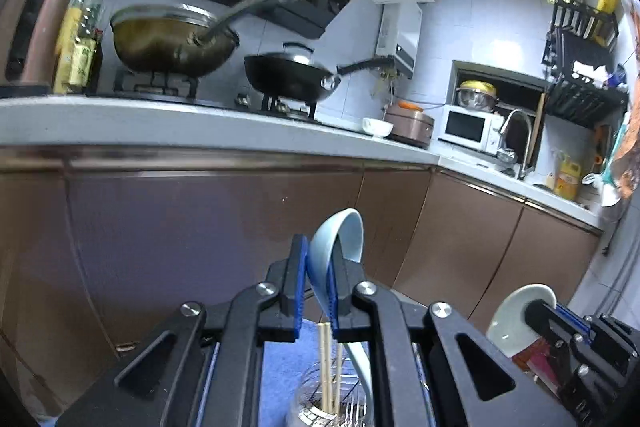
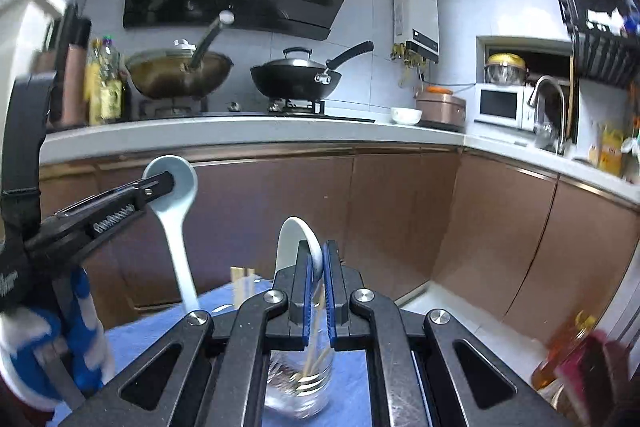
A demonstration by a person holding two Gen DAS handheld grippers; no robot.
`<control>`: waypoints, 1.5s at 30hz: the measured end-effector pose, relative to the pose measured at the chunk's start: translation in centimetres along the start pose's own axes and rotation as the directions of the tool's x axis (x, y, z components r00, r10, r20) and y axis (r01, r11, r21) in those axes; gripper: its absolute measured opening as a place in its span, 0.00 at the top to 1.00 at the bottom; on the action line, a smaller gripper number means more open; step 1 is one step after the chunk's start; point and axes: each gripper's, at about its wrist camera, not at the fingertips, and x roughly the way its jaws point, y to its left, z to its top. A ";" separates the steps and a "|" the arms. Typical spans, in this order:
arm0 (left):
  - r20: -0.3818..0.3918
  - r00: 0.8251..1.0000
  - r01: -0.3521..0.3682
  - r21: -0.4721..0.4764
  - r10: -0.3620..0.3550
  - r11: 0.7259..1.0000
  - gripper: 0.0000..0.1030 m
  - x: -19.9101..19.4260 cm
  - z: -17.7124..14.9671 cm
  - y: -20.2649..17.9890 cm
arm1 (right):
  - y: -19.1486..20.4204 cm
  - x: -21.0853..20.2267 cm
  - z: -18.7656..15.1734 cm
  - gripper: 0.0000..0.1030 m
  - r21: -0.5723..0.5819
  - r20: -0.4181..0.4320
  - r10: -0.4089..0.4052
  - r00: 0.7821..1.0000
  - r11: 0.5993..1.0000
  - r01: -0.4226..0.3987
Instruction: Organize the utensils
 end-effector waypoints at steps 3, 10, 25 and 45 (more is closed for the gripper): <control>-0.011 0.999 -0.038 0.011 0.038 0.999 0.92 2.9 -1.8 -1.1 | 0.0 2.4 -1.3 0.94 -0.023 -0.017 -0.014 1.000 1.000 0.014; 0.021 0.995 -0.094 0.024 0.094 0.995 0.91 5.7 -5.7 -2.1 | -0.1 6.2 -4.5 0.94 -0.022 -0.052 -0.029 0.998 0.999 0.028; 0.004 0.999 -0.040 -0.008 0.040 0.999 0.68 4.7 -7.9 -1.7 | -0.9 4.9 -6.6 0.76 0.039 -0.071 -0.021 0.997 0.999 0.024; 0.076 0.989 -0.128 0.065 0.123 0.990 0.47 -15.0 0.6 1.7 | -0.1 -12.8 -2.4 0.65 0.081 0.059 -0.037 0.998 0.996 0.032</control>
